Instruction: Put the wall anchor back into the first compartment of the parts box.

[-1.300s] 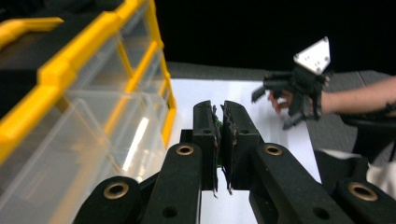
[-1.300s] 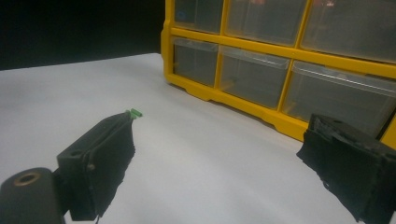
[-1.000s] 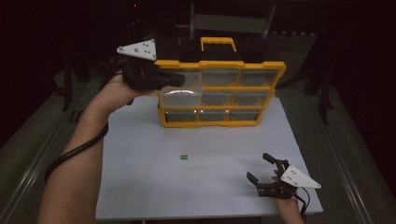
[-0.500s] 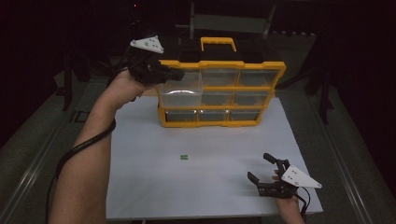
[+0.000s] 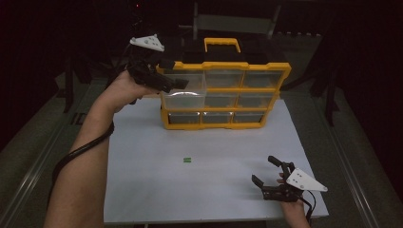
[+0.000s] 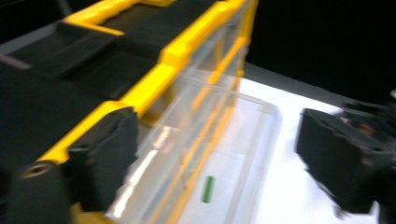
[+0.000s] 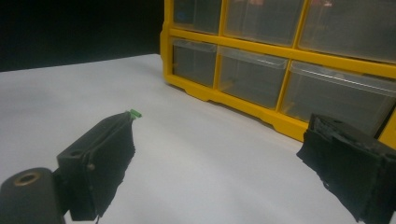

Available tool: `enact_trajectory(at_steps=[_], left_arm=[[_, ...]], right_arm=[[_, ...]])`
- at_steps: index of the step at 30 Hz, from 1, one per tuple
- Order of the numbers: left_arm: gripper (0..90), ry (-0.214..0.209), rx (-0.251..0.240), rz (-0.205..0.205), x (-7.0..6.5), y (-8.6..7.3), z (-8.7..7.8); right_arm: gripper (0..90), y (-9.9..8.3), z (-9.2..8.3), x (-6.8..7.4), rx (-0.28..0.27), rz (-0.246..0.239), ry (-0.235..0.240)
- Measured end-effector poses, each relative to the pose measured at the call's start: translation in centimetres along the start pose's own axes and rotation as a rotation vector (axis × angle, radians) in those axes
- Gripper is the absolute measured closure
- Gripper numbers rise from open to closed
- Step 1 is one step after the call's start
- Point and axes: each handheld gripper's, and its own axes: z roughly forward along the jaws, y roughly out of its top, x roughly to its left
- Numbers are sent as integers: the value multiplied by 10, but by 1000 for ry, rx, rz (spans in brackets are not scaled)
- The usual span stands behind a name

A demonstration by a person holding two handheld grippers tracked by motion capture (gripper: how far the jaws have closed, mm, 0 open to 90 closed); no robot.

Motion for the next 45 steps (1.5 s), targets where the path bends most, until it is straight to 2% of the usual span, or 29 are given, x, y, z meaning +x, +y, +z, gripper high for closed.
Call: enact_trajectory(at_steps=[1,4,7,12,18,21,26,28,42,44,45], left_arm=[[16,-5,-4,0,-2,0,-1],[16,-15,-3,24,-9,-1,-5],[16,-10,5,66,-20,-4,-9],[12,-42,-25,88,-34,-8,-17],[12,-77,-39,113,-49,-16,-22],[12,-84,-42,132,-58,-20,-23],[12,-95,-56,134,-65,-27,-23],[12,-114,-52,145,-70,-36,-21],[14,-153,-31,153,-84,-73,-2],[14,-169,-29,146,-86,-79,2],[14,-163,-24,155,-86,-81,4]], right_arm=[[89,0,0,0,1,0,0],[89,0,0,0,-1,2,0],[89,1,0,1,-4,4,-3],[89,1,0,1,-3,4,-7],[89,2,-1,1,-4,-2,-8],[89,2,-1,1,-4,-3,-8],[89,2,-1,2,-9,7,-9],[89,2,0,2,-9,7,-8],[89,2,0,2,-5,-3,-6],[89,2,0,2,-6,-2,-5],[89,2,0,2,-7,-3,-5]])
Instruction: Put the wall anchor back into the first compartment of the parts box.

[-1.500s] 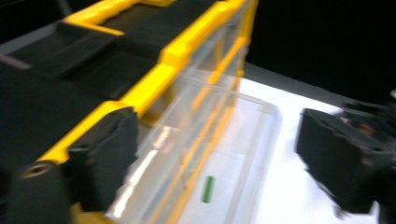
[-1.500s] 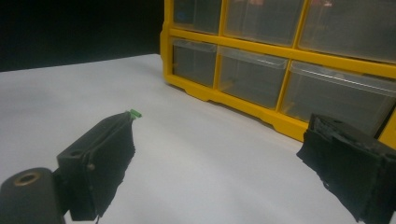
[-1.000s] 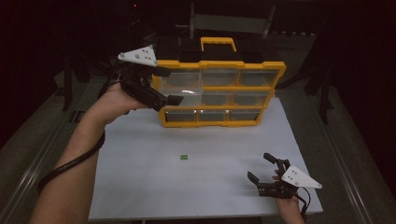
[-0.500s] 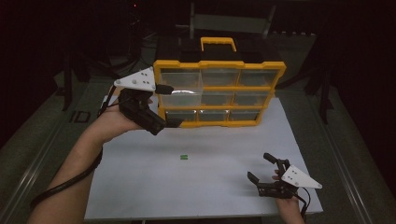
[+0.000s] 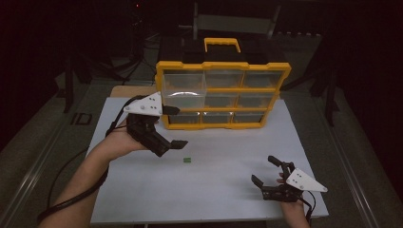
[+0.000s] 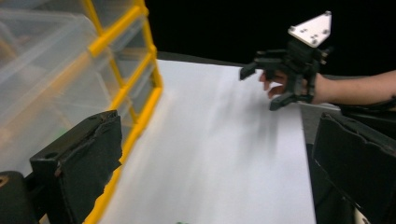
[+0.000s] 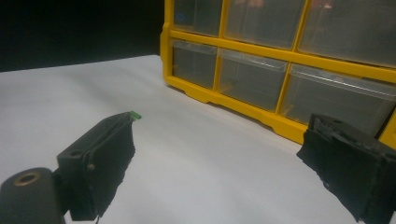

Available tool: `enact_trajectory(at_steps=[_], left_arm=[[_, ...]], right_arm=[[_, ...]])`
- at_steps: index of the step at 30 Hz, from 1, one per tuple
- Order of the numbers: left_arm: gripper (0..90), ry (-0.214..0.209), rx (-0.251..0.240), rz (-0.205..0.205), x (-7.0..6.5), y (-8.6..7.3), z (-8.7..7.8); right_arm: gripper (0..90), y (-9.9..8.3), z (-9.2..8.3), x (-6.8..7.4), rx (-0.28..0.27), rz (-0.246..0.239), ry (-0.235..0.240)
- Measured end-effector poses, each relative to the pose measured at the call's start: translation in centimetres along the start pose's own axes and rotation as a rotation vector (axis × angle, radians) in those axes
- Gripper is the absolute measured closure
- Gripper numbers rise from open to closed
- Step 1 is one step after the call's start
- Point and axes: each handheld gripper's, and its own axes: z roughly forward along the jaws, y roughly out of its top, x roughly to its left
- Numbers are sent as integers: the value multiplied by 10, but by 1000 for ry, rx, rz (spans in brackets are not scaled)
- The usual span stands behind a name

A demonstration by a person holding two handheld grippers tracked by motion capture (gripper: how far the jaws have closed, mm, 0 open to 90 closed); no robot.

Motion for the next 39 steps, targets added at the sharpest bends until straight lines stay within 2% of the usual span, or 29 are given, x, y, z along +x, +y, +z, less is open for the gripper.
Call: enact_trajectory(at_steps=[4,7,10,12,20,29,36,39], left_arm=[[15,-19,12,-11,0,-10,8],[23,-14,13,-10,0,-14,11],[23,-30,20,-18,1,-25,21],[24,-30,20,-18,1,-25,21],[42,-57,35,-40,4,-51,45],[84,-35,94,-56,11,-78,67],[144,-22,90,-72,17,-99,80],[185,-16,107,-70,20,-108,87]], right_arm=[[89,0,0,0,2,-4,-1],[89,0,0,1,-1,4,-4],[89,0,0,0,2,-8,-3],[89,0,0,0,2,-9,-2],[89,-1,-1,-1,5,-12,2],[89,-1,1,-1,9,-16,7],[89,-1,1,1,11,-8,8],[89,-2,2,0,15,-12,9]])
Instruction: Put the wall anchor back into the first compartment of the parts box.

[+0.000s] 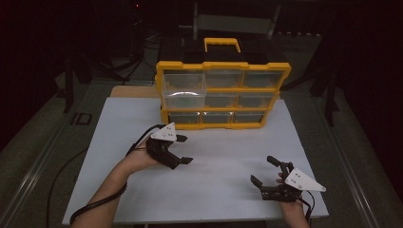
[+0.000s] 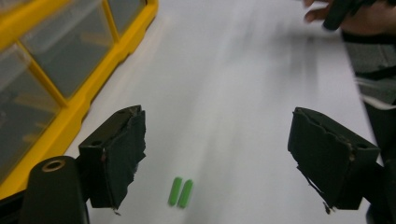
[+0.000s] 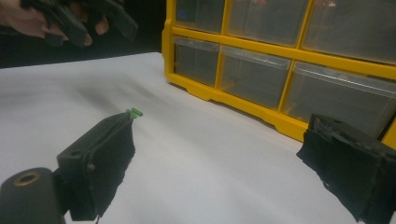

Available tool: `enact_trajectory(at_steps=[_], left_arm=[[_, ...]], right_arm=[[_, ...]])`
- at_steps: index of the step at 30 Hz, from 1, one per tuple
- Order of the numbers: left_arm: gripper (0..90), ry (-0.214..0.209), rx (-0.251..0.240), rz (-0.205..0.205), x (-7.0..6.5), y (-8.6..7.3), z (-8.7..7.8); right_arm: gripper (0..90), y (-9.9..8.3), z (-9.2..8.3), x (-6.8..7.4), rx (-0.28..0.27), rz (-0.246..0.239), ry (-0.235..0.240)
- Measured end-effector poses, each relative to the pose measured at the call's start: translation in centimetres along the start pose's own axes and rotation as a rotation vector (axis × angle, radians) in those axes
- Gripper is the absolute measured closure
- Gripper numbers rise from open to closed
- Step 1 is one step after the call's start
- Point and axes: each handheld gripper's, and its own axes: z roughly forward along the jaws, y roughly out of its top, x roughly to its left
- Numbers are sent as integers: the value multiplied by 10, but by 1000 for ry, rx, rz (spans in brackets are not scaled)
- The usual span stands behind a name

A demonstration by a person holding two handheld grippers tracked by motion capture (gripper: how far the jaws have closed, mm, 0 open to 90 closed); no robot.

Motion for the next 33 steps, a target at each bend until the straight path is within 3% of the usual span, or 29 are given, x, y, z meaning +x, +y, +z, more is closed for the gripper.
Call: enact_trajectory(at_steps=[8,19,29,33], left_arm=[[326,20,37,-23,9,-19,18],[510,47,108,-61,19,-35,38],[665,51,172,-85,26,-45,52],[695,30,199,-88,29,-46,56]], right_arm=[[89,-1,0,0,1,0,1],[89,-1,1,0,4,1,3],[89,-2,1,-1,5,0,6],[89,-2,0,-1,6,-1,7]])
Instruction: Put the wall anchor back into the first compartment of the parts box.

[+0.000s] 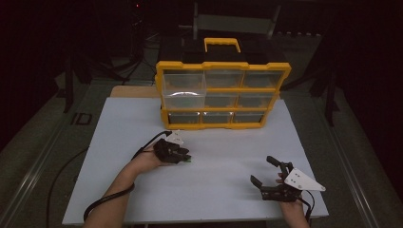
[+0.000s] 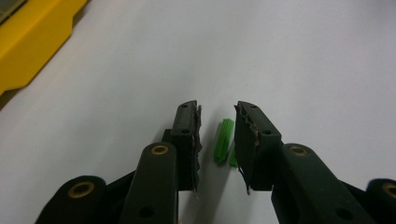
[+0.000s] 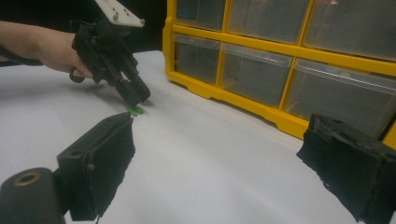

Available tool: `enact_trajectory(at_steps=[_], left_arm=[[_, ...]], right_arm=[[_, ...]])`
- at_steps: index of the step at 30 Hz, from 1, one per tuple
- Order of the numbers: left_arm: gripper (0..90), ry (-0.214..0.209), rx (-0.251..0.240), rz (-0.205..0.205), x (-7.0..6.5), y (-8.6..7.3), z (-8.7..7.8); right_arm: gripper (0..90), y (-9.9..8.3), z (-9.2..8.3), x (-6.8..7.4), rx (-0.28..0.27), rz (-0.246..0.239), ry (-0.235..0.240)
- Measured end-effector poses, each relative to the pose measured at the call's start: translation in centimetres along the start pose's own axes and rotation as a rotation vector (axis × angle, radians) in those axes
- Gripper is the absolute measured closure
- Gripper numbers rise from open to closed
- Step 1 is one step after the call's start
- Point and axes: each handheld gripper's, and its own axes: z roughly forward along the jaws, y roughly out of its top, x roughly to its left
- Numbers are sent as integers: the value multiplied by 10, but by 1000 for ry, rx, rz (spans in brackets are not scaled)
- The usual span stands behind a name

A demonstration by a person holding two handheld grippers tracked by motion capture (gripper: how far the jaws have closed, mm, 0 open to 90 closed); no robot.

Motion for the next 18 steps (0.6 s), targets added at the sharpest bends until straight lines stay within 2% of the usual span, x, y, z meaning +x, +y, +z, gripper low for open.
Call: enact_trajectory(at_steps=[14,16,18], left_arm=[[789,-4,51,10,4,5,7],[833,-13,55,10,5,6,7],[839,-30,65,18,5,7,6]], right_arm=[[89,0,0,0,1,2,-3],[89,0,0,0,0,5,-6],[89,0,0,0,-1,5,-6]])
